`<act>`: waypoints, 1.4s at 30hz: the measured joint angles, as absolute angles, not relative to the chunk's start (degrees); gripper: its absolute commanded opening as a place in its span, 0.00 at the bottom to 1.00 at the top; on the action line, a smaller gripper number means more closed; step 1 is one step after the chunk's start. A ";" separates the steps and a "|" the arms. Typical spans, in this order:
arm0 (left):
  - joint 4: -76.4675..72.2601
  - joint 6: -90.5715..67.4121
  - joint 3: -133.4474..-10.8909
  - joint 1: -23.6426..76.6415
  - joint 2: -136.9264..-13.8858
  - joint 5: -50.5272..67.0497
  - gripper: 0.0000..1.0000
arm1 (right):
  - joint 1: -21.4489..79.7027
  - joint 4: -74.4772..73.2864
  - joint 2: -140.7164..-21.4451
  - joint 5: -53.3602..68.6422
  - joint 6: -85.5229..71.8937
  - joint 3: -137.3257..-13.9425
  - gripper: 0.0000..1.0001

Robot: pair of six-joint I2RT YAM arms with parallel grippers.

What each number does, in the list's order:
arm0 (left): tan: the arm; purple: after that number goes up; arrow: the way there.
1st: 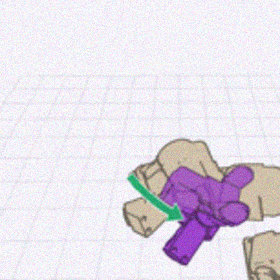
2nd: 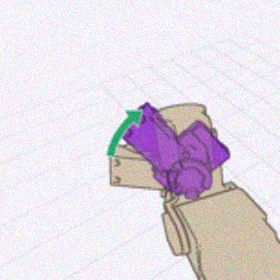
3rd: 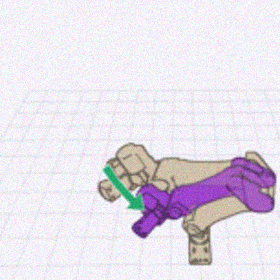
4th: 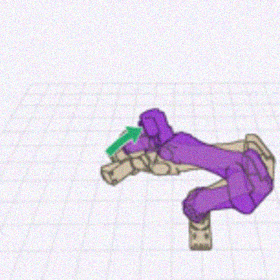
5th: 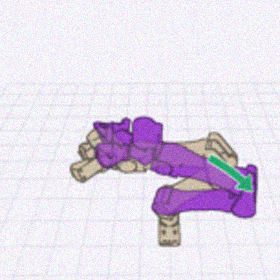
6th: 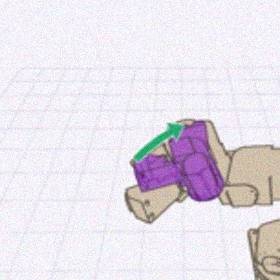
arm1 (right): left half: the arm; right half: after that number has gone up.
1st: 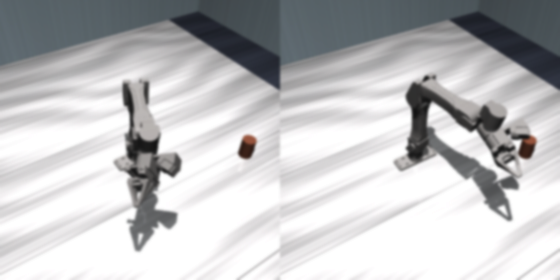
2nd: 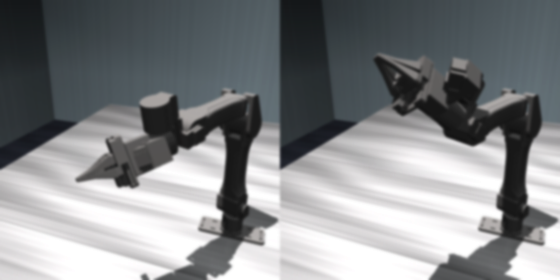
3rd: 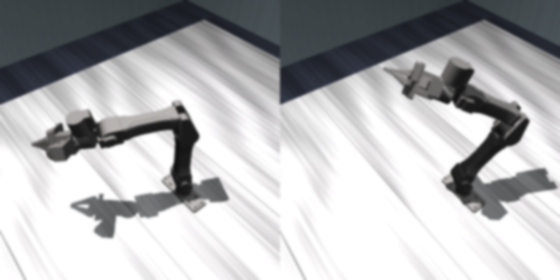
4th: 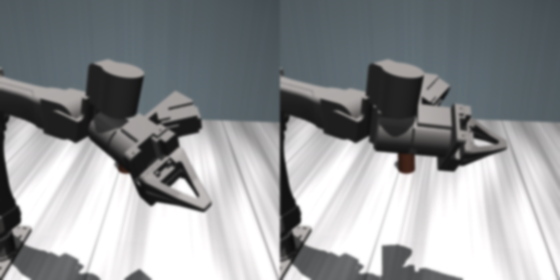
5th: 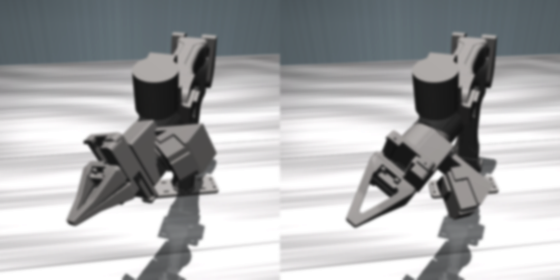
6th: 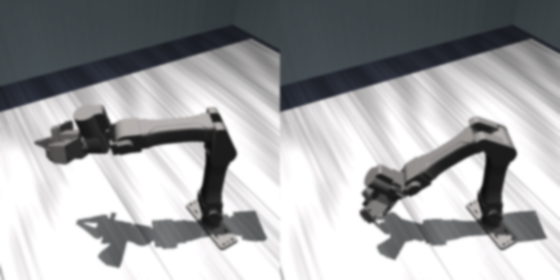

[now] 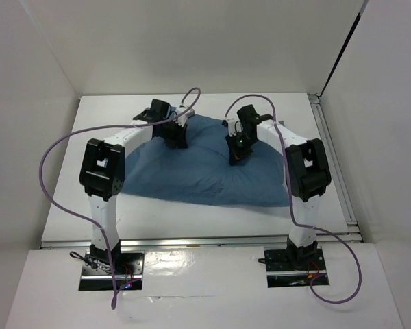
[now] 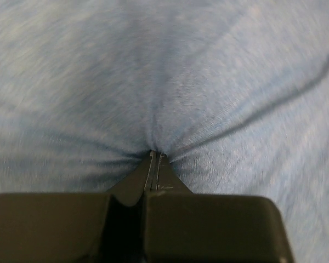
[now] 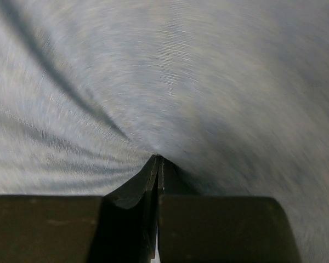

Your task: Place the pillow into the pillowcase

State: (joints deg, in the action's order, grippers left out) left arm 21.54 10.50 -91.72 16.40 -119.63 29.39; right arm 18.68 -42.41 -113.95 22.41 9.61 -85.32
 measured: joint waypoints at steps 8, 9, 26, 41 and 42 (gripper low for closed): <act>24.64 10.74 -83.46 15.31 -112.42 29.30 0.00 | 17.76 -43.27 -120.03 22.09 9.28 -95.59 0.00; 25.21 10.68 -83.00 15.31 -111.92 29.39 0.00 | 17.76 -43.20 -120.40 21.82 9.26 -96.40 0.00; 33.61 5.19 -95.61 7.88 -109.34 30.26 0.90 | 19.11 -34.04 -100.16 18.39 7.01 -90.52 1.00; 29.08 0.58 -84.12 8.19 -89.49 21.58 0.92 | 5.21 -24.88 -88.90 14.04 2.07 -76.23 1.00; 29.06 0.14 -82.87 8.19 -88.95 21.21 0.92 | 5.21 -24.82 -88.90 14.06 1.91 -76.05 1.00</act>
